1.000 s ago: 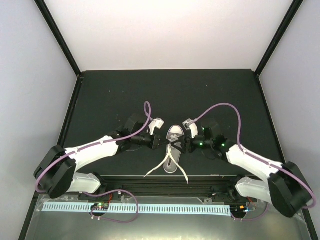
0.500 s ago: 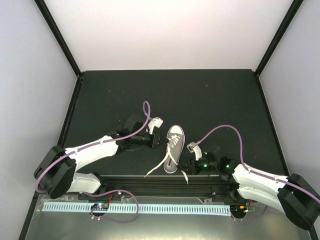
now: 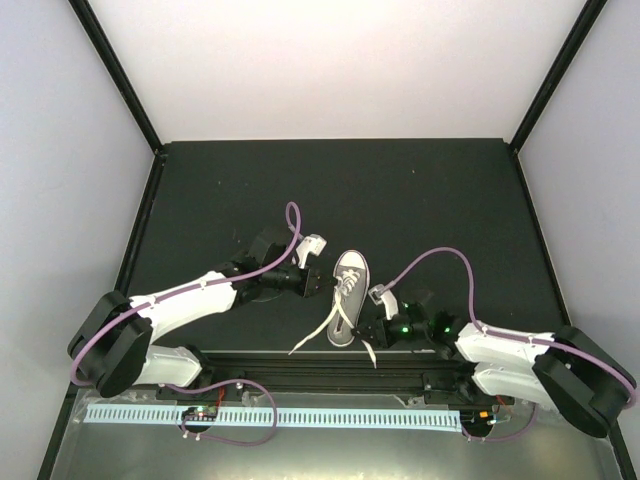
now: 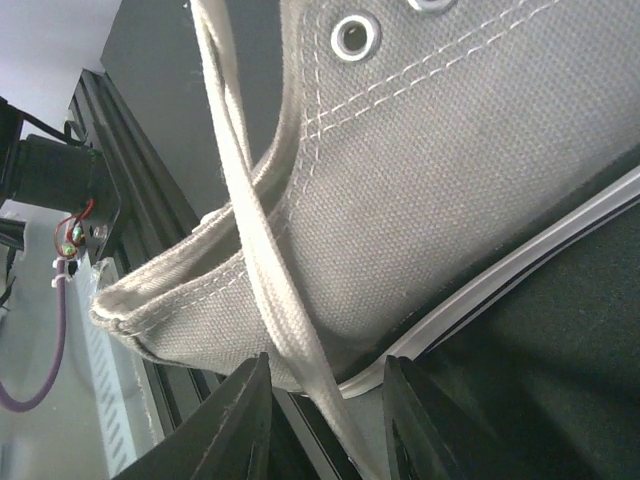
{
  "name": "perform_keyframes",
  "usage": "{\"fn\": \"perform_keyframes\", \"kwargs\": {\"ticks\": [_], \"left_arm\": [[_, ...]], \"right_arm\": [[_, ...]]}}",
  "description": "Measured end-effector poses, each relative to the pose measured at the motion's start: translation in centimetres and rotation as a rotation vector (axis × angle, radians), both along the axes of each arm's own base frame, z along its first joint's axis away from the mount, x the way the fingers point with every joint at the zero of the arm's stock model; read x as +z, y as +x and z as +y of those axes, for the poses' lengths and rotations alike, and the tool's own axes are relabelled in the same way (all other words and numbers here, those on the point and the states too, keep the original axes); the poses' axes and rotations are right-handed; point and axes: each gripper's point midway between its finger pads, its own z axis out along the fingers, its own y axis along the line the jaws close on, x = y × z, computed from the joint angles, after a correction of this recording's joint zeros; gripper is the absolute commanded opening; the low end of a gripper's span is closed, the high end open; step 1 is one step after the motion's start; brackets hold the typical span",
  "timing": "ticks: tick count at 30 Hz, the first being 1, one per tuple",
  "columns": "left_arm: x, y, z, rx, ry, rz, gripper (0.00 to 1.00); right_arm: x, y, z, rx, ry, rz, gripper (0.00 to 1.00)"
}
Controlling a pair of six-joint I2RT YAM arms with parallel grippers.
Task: Tie the shoes
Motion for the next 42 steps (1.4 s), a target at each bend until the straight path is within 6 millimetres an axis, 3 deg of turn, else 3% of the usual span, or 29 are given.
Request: {"fn": "perform_keyframes", "kwargs": {"ticks": [6, 10, 14, 19, 23, 28, 32, 36, 40, 42], "left_arm": [[0.1, 0.0, 0.0, -0.004, -0.002, -0.009, 0.02], [-0.3, -0.5, -0.1, -0.037, -0.015, -0.028, 0.02], [-1.5, -1.9, 0.4, -0.078, -0.013, -0.017, 0.02], [-0.8, -3.6, 0.8, -0.128, -0.056, -0.060, 0.02], [-0.9, -5.3, 0.8, -0.173, -0.076, -0.065, 0.02], [-2.6, -7.0, 0.7, -0.220, -0.043, -0.032, 0.02], [-4.2, -7.8, 1.1, -0.227, 0.002, 0.002, 0.12], [-5.2, -7.8, 1.7, -0.200, 0.051, 0.022, 0.31], [-5.4, -7.8, 2.9, -0.155, 0.087, 0.009, 0.47], [-5.2, -7.8, 3.5, -0.131, 0.103, -0.001, 0.51]], "right_arm": [[-0.1, 0.0, 0.2, 0.005, 0.007, 0.005, 0.09], [0.4, 0.3, 0.3, 0.002, 0.006, -0.007, 0.03], [2.1, 2.0, 0.3, -0.056, -0.011, -0.064, 0.02], [4.6, 4.8, 0.1, -0.162, -0.057, -0.136, 0.02], [4.6, 6.4, -0.3, -0.227, -0.142, -0.136, 0.01], [4.5, 6.8, -0.5, -0.239, -0.177, -0.132, 0.02], [4.2, 6.7, -0.3, -0.222, -0.183, -0.130, 0.02], [3.5, 6.4, -0.2, -0.203, -0.196, -0.109, 0.02], [3.5, 6.3, -0.1, -0.194, -0.193, -0.109, 0.02], [3.5, 6.2, -0.1, -0.191, -0.192, -0.109, 0.02]]}}
